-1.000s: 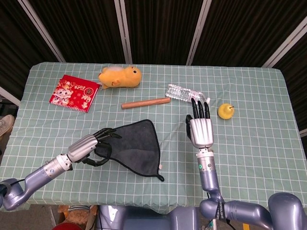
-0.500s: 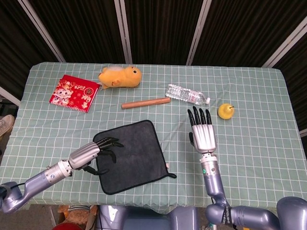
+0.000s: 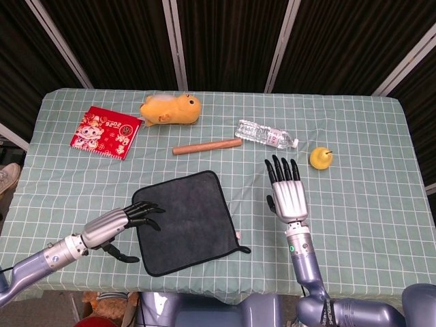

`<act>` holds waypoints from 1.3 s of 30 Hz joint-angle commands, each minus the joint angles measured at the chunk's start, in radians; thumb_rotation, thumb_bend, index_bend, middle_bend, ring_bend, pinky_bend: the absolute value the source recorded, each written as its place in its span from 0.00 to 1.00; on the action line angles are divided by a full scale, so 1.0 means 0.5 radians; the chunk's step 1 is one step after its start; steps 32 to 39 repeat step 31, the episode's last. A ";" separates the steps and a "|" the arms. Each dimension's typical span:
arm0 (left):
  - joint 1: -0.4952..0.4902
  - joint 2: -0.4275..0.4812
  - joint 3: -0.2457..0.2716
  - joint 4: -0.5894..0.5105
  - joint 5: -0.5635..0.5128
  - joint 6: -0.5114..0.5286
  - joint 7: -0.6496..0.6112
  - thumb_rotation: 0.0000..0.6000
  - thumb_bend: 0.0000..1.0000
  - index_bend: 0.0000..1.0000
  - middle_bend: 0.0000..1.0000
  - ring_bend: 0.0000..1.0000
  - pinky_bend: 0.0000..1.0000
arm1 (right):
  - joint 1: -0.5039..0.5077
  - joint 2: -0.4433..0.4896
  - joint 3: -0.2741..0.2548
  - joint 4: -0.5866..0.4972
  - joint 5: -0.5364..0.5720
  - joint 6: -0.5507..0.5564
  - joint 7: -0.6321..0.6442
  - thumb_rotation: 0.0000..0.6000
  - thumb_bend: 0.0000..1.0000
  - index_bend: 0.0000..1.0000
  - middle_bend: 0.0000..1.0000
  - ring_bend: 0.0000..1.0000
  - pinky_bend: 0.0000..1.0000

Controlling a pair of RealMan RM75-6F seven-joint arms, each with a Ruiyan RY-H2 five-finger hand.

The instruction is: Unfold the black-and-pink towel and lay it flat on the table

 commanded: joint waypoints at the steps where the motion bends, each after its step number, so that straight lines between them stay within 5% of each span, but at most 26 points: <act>1: 0.043 0.095 0.024 0.010 -0.008 0.009 0.179 1.00 0.08 0.17 0.05 0.00 0.01 | -0.064 0.091 -0.086 -0.059 -0.099 0.022 0.036 1.00 0.37 0.00 0.00 0.00 0.00; 7: 0.303 0.185 -0.039 -0.045 -0.197 0.174 0.745 1.00 0.06 0.01 0.00 0.00 0.01 | -0.200 0.301 -0.320 -0.139 -0.376 0.033 0.258 1.00 0.37 0.00 0.00 0.00 0.00; 13: 0.650 0.250 -0.026 -0.360 -0.505 0.268 1.335 1.00 0.05 0.00 0.00 0.00 0.00 | -0.431 0.528 -0.639 -0.019 -0.779 0.191 0.763 1.00 0.37 0.00 0.00 0.00 0.00; 19: 0.950 0.029 -0.071 -0.243 -0.554 0.566 1.542 1.00 0.05 0.00 0.00 0.00 0.00 | -0.649 0.731 -0.896 -0.013 -0.862 0.230 0.810 1.00 0.37 0.00 0.00 0.00 0.00; 24: 1.011 -0.102 -0.091 0.013 -0.491 0.613 1.456 1.00 0.05 0.00 0.00 0.00 0.00 | -0.752 0.823 -0.919 -0.129 -0.895 0.295 0.700 1.00 0.37 0.00 0.00 0.00 0.00; 39: 1.068 -0.111 -0.118 0.051 -0.404 0.722 1.428 1.00 0.05 0.00 0.00 0.00 0.00 | -0.832 0.876 -0.880 -0.175 -0.961 0.354 0.710 1.00 0.37 0.00 0.00 0.00 0.00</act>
